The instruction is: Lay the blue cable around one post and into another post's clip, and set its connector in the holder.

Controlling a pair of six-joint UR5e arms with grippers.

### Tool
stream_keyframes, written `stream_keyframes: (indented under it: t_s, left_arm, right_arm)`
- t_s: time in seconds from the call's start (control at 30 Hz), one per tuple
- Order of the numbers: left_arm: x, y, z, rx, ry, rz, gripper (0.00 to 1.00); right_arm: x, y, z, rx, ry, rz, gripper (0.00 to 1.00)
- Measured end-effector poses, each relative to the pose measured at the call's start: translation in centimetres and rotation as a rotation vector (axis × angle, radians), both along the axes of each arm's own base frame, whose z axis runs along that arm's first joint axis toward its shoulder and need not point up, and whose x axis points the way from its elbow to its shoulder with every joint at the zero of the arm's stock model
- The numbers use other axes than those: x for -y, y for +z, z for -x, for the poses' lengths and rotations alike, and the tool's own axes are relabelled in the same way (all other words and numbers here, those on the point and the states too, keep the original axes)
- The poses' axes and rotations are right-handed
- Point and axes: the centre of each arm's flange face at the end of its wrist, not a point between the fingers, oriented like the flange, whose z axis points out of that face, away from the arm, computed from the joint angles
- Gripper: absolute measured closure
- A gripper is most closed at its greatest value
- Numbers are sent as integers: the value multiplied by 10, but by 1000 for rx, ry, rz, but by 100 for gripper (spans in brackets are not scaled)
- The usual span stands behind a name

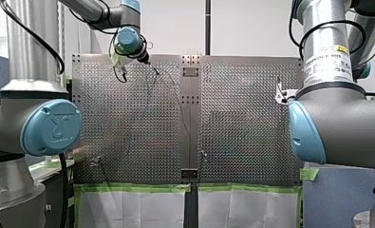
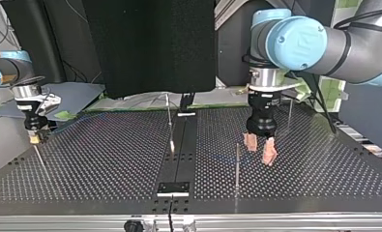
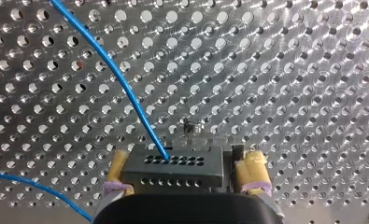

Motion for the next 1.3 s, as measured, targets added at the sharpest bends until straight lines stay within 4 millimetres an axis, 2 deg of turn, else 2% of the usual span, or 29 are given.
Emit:
stream_keyframes:
  t_s: [0.2,0.9,1.1,1.3]
  left_arm:
    - [12,4,-8,-41,-2,-77,0]
    - [32,81,13,-44,-4,-289,0]
    - [32,82,19,-81,-10,-359,0]
    - [33,70,20,-144,-23,-438,0]
  right_arm:
    - [0,0,0,0,0,0,0]
    - [0,0,0,0,0,0,0]
    - [0,0,0,0,0,0,0]
    - [0,0,0,0,0,0,0]
